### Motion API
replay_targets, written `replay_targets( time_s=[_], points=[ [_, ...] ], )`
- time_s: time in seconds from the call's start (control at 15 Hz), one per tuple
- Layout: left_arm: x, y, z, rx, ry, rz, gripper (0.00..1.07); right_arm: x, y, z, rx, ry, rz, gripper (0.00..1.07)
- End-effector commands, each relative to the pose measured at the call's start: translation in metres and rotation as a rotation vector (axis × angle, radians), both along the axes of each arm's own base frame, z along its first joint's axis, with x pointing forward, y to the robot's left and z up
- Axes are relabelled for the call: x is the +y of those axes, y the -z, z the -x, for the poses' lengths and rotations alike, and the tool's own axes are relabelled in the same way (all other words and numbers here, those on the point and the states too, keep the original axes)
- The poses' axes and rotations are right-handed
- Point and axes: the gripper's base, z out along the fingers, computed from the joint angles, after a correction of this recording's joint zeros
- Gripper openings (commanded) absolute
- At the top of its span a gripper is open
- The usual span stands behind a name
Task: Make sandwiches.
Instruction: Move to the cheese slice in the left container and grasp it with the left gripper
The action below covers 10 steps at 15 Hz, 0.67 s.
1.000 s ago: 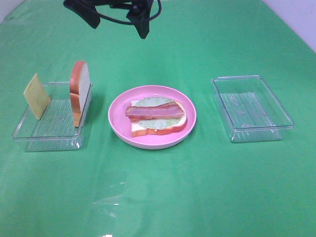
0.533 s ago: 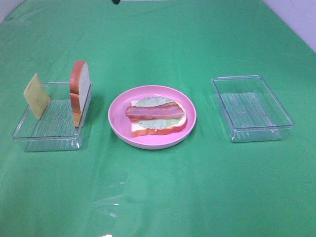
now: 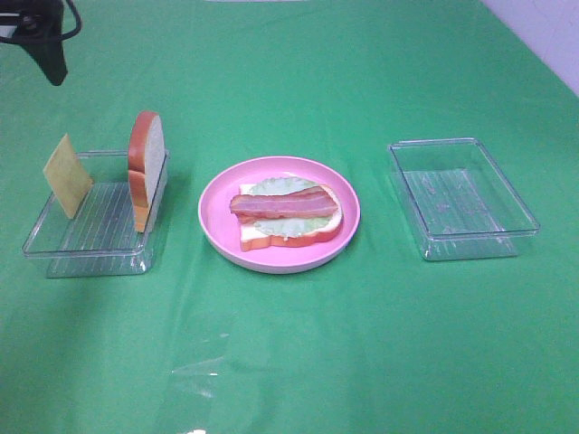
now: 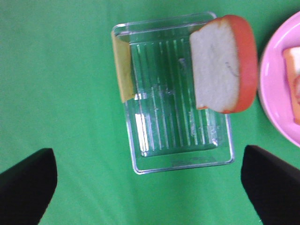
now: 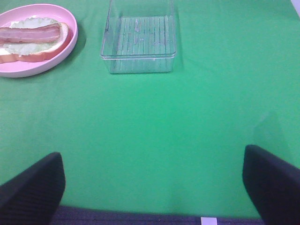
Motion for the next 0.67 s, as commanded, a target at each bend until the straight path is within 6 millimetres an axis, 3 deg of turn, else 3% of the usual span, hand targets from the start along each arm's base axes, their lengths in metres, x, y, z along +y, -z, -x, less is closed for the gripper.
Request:
replay_targets(
  time_s=[0.07, 0.67],
  points=[
    [0.031, 0.0028, 0.0108, 0.11, -0.06, 0.007, 1.0, -0.0002, 0.0001, 0.0041, -0.036, 0.003, 0.003, 0.98],
    [0.0331, 0.0024, 0.0023, 0.032, -0.037, 0.041, 1.0, -0.0002, 0.0001, 0.0041, -0.036, 0.003, 0.003, 0.98]
  ],
)
